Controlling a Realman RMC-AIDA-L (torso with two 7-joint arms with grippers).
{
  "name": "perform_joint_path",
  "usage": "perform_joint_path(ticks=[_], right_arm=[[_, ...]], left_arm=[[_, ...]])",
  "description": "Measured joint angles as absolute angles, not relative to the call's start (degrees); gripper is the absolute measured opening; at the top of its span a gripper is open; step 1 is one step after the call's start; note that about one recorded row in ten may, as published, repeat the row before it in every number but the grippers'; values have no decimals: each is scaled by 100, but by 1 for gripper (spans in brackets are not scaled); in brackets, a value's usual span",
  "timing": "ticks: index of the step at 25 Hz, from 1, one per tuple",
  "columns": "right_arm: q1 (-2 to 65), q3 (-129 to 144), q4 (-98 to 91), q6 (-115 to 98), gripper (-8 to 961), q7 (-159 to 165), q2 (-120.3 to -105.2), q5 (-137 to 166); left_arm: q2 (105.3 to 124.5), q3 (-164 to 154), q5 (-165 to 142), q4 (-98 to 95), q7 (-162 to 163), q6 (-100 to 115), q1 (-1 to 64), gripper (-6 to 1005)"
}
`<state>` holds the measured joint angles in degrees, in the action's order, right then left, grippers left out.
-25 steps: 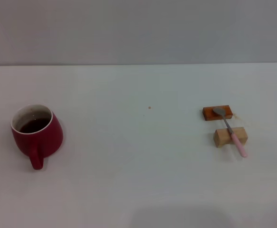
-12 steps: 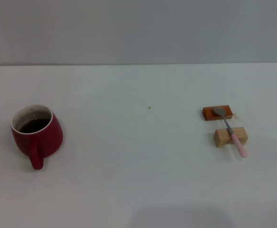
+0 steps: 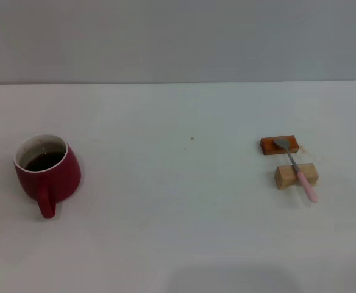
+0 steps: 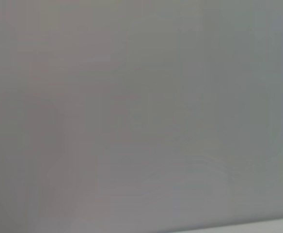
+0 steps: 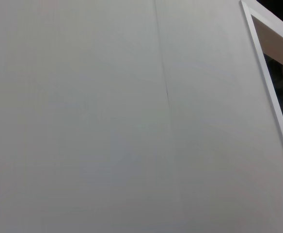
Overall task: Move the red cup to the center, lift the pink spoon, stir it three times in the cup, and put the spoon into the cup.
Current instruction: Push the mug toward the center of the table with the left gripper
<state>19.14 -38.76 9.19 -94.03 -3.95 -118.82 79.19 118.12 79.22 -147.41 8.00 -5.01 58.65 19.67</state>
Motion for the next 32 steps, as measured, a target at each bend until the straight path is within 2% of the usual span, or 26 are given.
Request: perform_joint_path(ticks=[32], right_arm=[[2073, -3885, 782, -9379, 726, -395, -11865, 7918]], left_arm=[[11803, 6609, -15083, 792, -1139, 5606, 2302, -2]])
